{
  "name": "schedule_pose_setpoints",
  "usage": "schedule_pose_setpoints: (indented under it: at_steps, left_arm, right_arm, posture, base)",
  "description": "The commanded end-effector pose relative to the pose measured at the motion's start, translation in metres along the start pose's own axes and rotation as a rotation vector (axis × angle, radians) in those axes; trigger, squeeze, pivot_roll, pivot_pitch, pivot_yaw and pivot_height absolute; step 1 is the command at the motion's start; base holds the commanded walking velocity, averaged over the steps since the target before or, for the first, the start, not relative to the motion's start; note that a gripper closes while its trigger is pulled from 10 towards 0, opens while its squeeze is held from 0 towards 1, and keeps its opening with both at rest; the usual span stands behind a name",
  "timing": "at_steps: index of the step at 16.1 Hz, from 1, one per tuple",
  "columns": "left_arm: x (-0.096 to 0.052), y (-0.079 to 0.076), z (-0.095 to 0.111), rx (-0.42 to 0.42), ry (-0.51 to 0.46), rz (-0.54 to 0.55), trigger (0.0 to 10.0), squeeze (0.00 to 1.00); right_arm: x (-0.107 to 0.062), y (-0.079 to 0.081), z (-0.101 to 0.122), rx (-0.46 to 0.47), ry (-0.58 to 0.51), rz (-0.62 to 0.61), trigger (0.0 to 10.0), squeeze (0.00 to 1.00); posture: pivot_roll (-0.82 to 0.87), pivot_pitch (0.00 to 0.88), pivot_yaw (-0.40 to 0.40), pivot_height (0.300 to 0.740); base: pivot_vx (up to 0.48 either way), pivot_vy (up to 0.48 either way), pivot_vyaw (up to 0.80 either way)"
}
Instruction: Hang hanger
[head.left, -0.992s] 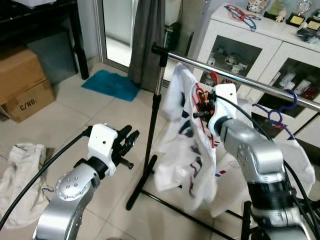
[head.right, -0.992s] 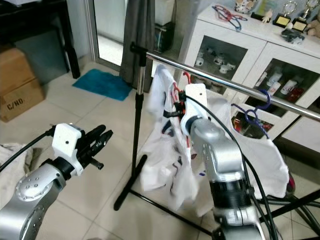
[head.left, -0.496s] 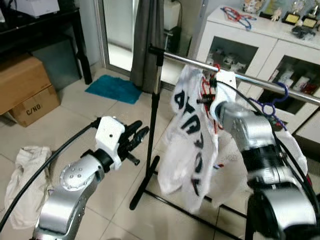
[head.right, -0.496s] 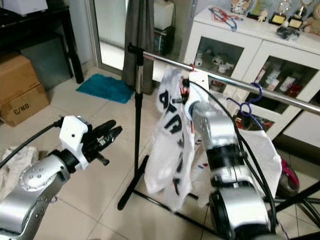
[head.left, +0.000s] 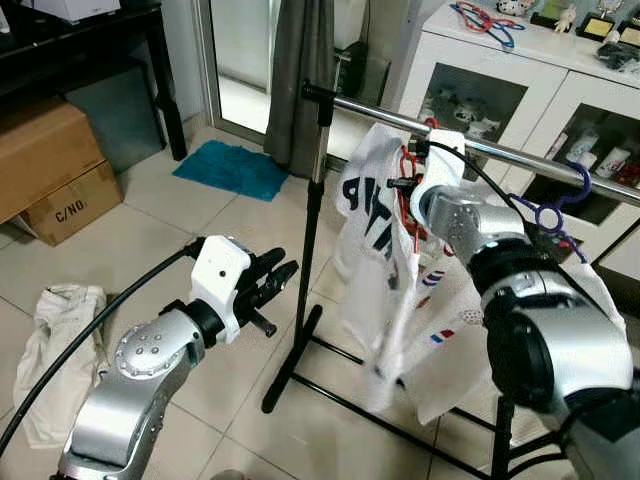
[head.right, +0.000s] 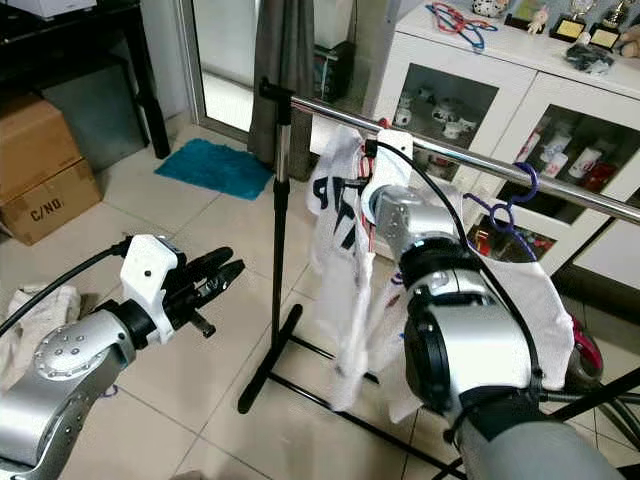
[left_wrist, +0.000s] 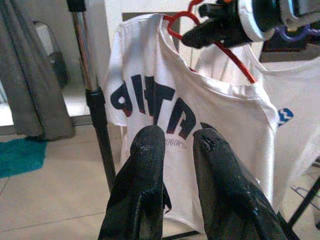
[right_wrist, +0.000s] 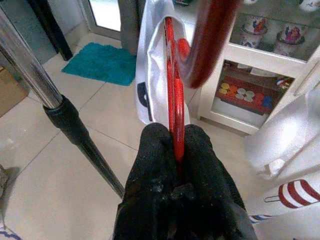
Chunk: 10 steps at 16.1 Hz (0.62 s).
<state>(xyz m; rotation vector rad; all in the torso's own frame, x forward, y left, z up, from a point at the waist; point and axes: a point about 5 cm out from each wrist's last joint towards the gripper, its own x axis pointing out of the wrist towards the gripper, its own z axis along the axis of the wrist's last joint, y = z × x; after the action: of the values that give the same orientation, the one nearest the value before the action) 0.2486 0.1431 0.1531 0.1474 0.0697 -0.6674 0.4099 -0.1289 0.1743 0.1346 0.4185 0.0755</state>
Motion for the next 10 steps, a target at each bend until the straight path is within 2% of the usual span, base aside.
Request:
schedule_pose_setpoints:
  at_steps: [1, 6, 10]
  left_arm:
    - [0.001, -0.001, 0.002, 0.004, 0.001, -0.020, 10.0, 0.00]
    - [0.000, -0.002, 0.000, -0.003, 0.005, -0.007, 10.0, 0.00]
    - [0.001, 0.000, 0.005, 0.001, -0.022, 0.014, 10.0, 0.00]
  right_arm:
    - [0.001, -0.003, -0.001, 0.008, 0.001, -0.021, 10.0, 0.00]
    - [0.002, -0.006, -0.010, 0.030, 0.013, -0.024, 10.0, 0.00]
    - [0.001, -0.006, 0.005, 0.029, -0.069, 0.002, 10.0, 0.00]
  posture:
    - [0.16, 0.050, -0.086, 0.740]
    - [0.15, 0.052, -0.094, 0.740]
    - [0.15, 0.064, -0.105, 0.740]
  base:
    - [0.000, 0.000, 0.00]
    - [0.000, 0.000, 0.00]
    - [0.000, 0.000, 0.00]
